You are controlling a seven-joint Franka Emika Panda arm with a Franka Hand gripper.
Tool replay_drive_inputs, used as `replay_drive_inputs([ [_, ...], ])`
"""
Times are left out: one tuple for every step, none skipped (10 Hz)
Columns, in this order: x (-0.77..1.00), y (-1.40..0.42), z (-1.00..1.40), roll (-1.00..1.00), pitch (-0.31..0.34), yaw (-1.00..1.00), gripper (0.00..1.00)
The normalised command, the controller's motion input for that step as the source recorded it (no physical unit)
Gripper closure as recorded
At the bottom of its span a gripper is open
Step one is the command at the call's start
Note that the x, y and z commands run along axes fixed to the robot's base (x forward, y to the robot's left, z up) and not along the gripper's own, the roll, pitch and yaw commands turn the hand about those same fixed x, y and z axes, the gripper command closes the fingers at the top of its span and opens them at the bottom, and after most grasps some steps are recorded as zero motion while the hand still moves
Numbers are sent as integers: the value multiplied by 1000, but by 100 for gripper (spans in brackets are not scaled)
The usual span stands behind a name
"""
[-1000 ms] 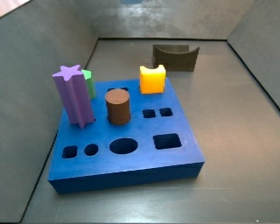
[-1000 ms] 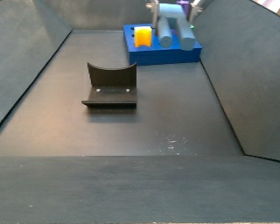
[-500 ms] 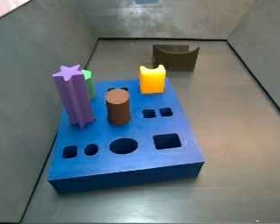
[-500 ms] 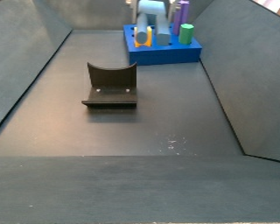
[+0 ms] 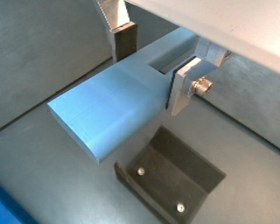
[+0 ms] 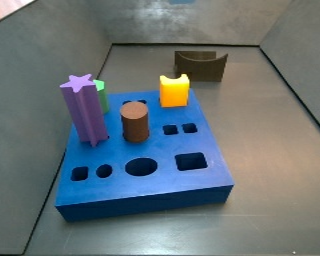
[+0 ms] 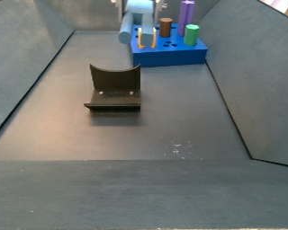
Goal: Pick up the square-circle object. Move up. Rotate the square-circle object. Place the square-circle object on the fixture. Regrasp the square-circle object. Move to above the board. Insert the square-circle object.
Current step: Place the square-circle object on the fixture.
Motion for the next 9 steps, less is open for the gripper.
replay_drive_inputs([
  [893,-311,-200,-1000,77,58,100],
  [791,-125,-117,-1000,85,36,100],
  [704,-27,-47,-1000,99,24,100],
  [582,15,-15,-1000,121,9,100],
  [500,30,-21,-1000,131,-4,100],
  [420,35,-16,-1000,140,-21,100],
  [312,41,-12,-1000,151,-45,100],
  [231,42,-15,-1000,159,-68,100],
  [125,44,-13,-995,167,-104,100],
])
